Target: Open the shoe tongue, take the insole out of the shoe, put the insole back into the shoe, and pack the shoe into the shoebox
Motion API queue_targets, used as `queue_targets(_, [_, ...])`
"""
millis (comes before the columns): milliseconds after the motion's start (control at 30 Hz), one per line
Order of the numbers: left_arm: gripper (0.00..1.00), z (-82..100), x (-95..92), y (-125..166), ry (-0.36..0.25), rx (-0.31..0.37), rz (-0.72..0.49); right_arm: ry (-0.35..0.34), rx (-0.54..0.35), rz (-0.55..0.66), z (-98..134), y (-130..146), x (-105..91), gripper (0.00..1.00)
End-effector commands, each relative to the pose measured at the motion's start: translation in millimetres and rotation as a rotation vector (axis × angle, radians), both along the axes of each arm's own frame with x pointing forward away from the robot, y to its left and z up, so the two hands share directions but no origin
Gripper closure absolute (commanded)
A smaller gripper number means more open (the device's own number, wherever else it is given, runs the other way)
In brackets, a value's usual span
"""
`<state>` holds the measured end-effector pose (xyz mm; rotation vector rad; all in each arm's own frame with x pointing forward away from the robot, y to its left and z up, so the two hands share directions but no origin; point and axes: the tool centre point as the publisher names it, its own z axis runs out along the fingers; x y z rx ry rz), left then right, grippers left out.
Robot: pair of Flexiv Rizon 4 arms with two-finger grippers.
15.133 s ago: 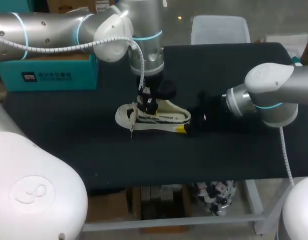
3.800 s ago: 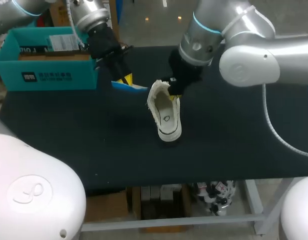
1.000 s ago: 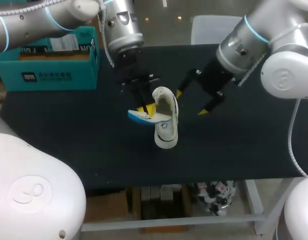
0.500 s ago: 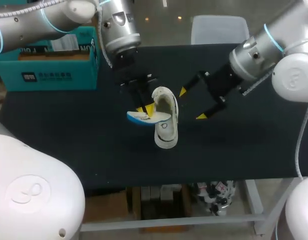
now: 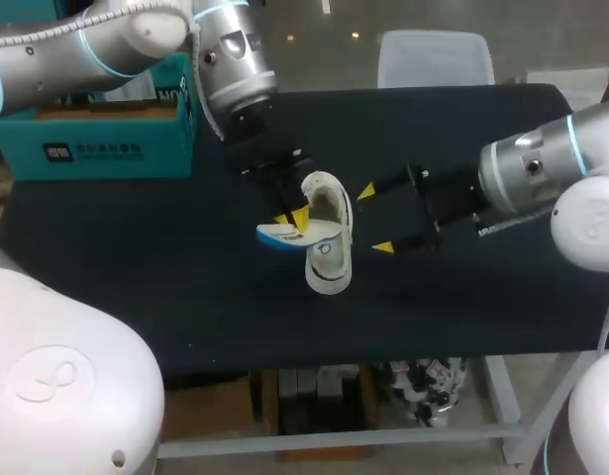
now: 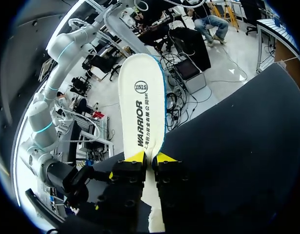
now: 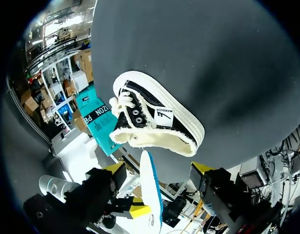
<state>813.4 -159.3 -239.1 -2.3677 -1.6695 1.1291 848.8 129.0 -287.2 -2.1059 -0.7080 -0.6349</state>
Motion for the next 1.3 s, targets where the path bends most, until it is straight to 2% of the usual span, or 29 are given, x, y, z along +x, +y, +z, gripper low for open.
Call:
queue_targets(33, [1.0,0.3,-5.2,4.3,-0.016,-0.023,0.019,-0.082,0.112,-0.102,-11.7,9.4,-3.3,0.24])
queue_targets(67, [1.0,0.4,-4.6,4.7,-0.02,-0.027,0.028,-0.086,0.131,-0.105,-12.7,10.5,-3.1,0.3])
queue_targets(100, [1.0,0.4,-4.3,4.7,-0.024,-0.035,0.029,-0.086,0.141,-0.108,-13.7,11.4,-2.8,0.31])
queue_targets(200, [1.0,-0.5,-3.9,4.0,-0.029,-0.042,0.028,-0.096,0.177,-0.113,-14.9,14.3,-1.1,0.26])
queue_targets(400, [1.0,-5.1,-3.1,2.2,-0.035,-0.082,0.025,-0.121,0.217,-0.101,-5.2,24.1,2.9,0.28])
queue_targets(667, [1.0,-11.8,1.6,-0.7,-0.04,-0.119,0.043,-0.131,0.25,-0.043,3.5,38.5,6.1,0.51])
queue_targets(1000, [1.0,-16.3,12.0,-5.7,-0.066,-0.147,0.073,-0.126,0.319,0.003,1.3,39.7,1.1,0.58])
queue_targets(1300, [1.0,-22.4,16.9,-10.8,-0.046,-0.184,0.089,-0.138,0.378,0.017,0.3,42.3,-0.4,0.67])
